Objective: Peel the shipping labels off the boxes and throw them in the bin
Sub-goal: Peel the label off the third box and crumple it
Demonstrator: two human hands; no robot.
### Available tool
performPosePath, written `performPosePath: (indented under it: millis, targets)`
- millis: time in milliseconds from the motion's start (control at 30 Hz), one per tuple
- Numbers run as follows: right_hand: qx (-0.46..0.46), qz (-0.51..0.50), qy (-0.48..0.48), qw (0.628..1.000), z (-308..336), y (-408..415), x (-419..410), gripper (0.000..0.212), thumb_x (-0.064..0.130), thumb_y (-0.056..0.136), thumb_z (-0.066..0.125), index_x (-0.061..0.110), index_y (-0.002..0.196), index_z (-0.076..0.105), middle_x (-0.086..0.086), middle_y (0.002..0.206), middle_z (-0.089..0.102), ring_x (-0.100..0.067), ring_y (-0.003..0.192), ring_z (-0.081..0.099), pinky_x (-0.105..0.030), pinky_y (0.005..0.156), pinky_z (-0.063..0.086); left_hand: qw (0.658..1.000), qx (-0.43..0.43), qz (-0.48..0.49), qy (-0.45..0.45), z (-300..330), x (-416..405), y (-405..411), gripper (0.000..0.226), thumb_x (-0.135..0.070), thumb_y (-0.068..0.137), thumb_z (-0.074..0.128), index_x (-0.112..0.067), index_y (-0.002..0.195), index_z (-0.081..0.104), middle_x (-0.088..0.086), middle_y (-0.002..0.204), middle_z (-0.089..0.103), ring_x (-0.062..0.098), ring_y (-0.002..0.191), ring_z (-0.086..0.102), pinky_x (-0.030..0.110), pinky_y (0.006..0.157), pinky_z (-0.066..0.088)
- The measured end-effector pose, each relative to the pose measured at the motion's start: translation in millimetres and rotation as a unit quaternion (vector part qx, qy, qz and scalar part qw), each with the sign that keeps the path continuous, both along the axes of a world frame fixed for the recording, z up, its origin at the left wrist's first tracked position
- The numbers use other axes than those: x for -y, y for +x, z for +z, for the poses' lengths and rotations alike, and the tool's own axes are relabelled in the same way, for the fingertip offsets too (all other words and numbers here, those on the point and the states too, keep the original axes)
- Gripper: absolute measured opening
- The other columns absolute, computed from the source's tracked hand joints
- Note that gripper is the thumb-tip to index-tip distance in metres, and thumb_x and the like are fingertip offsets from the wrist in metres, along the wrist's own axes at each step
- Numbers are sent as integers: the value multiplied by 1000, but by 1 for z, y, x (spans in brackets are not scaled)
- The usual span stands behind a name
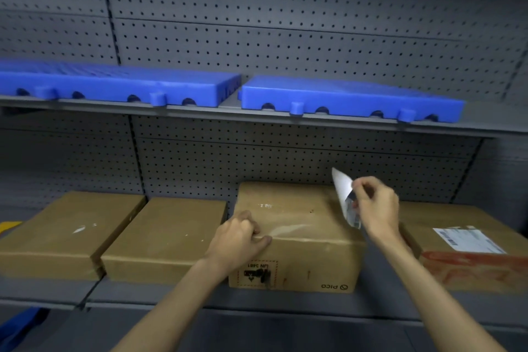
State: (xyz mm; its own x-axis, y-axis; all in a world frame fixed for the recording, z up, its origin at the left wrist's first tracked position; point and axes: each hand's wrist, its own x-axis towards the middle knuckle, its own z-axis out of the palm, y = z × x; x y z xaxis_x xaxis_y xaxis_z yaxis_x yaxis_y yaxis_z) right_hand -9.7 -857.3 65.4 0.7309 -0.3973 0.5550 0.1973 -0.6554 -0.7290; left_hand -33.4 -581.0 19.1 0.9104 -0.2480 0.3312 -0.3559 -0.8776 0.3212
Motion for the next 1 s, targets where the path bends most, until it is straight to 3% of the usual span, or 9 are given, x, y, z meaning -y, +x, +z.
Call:
performPosePath:
  millis: [167, 300, 400, 467, 600, 667, 767, 900, 1000]
  targets:
    - [-33, 64, -35, 997, -3, -15, -23, 13, 20, 92, 60, 22, 84, 71, 7, 81, 70, -10, 75, 65, -36, 67, 54, 999, -29, -4, 31, 14, 4, -1, 58, -64, 87, 50, -20, 124, 58, -5, 122, 54, 16, 108, 57, 35, 93, 49]
    - [-55, 108, -61, 991, -2, -30, -48, 12, 23, 93, 61, 23, 89, 72, 11, 82, 70, 1, 72, 62, -29, 63, 54, 1000, -16, -1, 23, 22, 17, -6, 83, -68, 86, 47, -21, 150, 24, 0, 148, 37, 20, 130, 43, 41, 103, 40]
    - [-82, 141, -74, 984, 0, -40, -67, 14, 25, 93, 59, 24, 87, 72, 15, 80, 68, 2, 73, 61, -27, 60, 51, 999, -33, -4, 11, 25, 27, -12, 100, -71, 85, 47, -20, 154, -3, 2, 156, 25, 22, 143, 24, 43, 113, 28]
    - [-87, 163, -90, 979, -1, -44, -78, 16, 25, 93, 57, 25, 87, 72, 14, 81, 69, 0, 75, 62, -25, 63, 49, 999, -28, -22, 12, 26, 29, -14, 104, -72, 84, 45, -18, 153, -10, 3, 154, 28, 20, 142, 25, 42, 114, 27]
    - [-96, 198, -89, 971, -4, -47, -90, 19, 23, 94, 55, 25, 88, 72, 12, 81, 70, -1, 71, 63, -33, 72, 53, 998, -34, -44, 4, 23, 28, -12, 98, -70, 88, 43, -14, 154, -3, 5, 148, 39, 21, 136, 35, 44, 113, 31]
    - [-87, 202, -96, 971, -5, -46, -94, 19, 25, 95, 54, 25, 90, 73, 12, 84, 70, -6, 80, 62, -36, 76, 52, 998, -31, -45, 8, 24, 27, -13, 83, -63, 93, 40, -9, 152, 15, 7, 144, 44, 24, 133, 40, 45, 109, 35]
    - [-91, 217, -124, 964, -7, -45, -95, 24, 29, 97, 50, 23, 89, 71, 13, 85, 68, -8, 87, 57, -36, 79, 49, 997, 14, -73, 10, 30, 26, -21, 30, -42, 102, 38, -15, 108, 51, -5, 94, 59, 22, 99, 59, 39, 92, 44]
    - [-103, 232, -128, 959, -5, -47, -88, 50, 46, 98, 41, 9, 77, 66, 0, 73, 64, -12, 74, 57, -28, 86, 42, 995, 56, -62, 55, 28, 21, -18, 27, -27, 102, 35, -21, 78, 46, 0, 77, 61, 25, 72, 57, 39, 83, 45]
    - [-107, 238, -130, 956, -2, -49, -83, 33, 54, 88, 56, 24, 90, 70, 10, 85, 63, -7, 80, 56, -26, 77, 43, 996, 37, -63, 48, 21, 17, -10, 19, -21, 100, 41, -17, 83, 48, 5, 79, 64, 25, 69, 59, 38, 68, 50]
